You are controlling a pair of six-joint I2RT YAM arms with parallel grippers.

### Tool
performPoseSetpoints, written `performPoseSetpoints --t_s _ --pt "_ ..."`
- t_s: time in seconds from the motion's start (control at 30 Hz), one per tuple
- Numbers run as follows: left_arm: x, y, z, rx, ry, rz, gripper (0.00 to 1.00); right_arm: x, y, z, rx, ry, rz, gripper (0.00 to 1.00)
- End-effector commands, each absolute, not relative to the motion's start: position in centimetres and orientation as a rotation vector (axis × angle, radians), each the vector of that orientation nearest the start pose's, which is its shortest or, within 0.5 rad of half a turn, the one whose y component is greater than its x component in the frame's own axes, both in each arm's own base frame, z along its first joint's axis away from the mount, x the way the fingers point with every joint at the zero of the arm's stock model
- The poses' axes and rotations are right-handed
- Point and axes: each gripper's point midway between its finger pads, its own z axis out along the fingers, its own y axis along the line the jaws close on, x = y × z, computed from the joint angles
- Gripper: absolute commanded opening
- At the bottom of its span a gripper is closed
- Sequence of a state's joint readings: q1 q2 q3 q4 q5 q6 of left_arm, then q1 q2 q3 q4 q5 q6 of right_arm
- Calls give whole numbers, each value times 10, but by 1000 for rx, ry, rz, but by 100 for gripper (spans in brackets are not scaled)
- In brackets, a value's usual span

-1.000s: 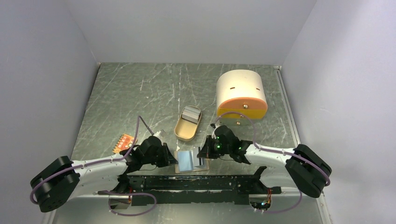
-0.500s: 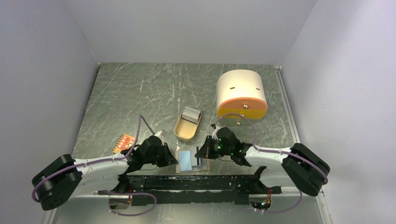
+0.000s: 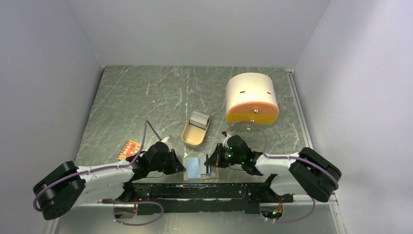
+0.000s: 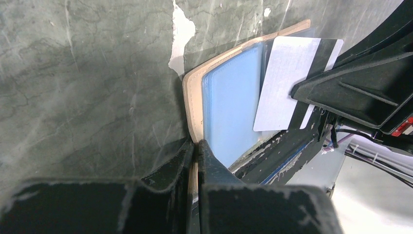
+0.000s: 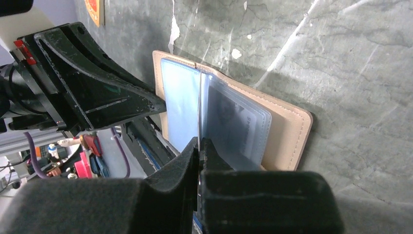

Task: Put the credit cards into the card holder
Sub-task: Insert the credit card into the card holder.

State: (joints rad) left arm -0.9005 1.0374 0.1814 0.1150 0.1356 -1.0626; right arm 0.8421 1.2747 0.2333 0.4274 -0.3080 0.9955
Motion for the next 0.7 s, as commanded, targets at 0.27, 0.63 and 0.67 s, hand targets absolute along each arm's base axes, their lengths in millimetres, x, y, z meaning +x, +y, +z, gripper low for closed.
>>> performPoseSetpoints --t_s 0.27,0.63,0.67 --pt "111 -244 18 -105 2585 -1078 9 120 281 25 -25 2519 1361 4" --pt "112 -244 16 -106 2588 -1067 9 113 280 23 -38 2542 1391 6" --pt "112 -244 17 -105 2587 -1069 9 112 281 23 -37 2544 1396 6"
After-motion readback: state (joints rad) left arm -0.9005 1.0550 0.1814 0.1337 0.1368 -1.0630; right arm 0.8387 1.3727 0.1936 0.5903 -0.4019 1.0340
